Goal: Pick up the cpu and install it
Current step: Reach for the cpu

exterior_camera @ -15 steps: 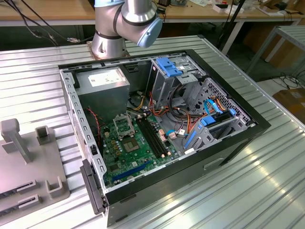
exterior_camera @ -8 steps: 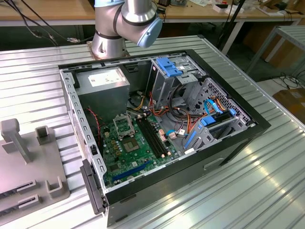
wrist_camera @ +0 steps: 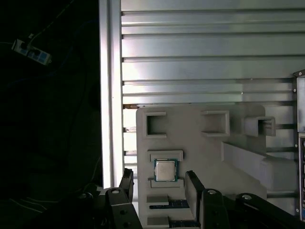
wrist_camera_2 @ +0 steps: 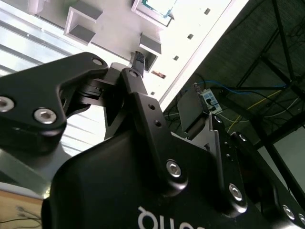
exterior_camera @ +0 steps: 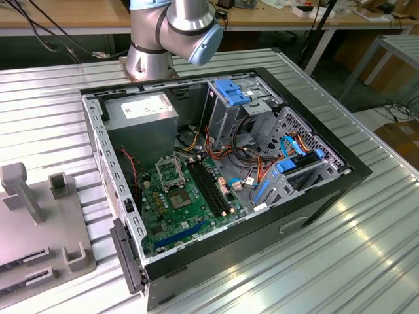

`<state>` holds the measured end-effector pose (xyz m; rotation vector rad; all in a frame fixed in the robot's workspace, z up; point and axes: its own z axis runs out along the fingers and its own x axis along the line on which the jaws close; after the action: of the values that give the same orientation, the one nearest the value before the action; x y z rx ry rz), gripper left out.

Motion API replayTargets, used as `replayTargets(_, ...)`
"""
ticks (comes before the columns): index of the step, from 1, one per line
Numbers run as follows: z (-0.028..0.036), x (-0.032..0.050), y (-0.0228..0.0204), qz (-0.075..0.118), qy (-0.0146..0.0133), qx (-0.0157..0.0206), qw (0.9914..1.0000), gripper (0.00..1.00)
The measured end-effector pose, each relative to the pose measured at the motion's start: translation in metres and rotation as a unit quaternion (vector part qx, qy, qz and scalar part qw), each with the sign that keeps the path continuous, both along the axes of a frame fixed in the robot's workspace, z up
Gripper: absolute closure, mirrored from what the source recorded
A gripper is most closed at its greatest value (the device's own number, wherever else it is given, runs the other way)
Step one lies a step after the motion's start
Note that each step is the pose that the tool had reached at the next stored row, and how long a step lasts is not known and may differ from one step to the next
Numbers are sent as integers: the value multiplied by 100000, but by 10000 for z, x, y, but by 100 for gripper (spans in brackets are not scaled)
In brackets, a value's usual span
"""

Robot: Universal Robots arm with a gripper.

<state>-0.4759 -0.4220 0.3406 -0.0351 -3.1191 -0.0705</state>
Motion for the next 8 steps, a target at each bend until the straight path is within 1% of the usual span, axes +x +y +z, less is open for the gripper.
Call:
replayTargets(4, -1, 0, 0, 1, -2, -3, 100000, 44)
replayTargets(5, -64, -1, -5, 970, 35, 2, 99995, 44)
replayTargets(6, -192, 0, -78, 2800, 97, -2, 99961, 44)
replayTargets(7, -340, 17, -157, 2806, 96, -7, 99961, 44)
replayTargets(8, -404, 53, -157, 2809, 87, -12, 99961, 44)
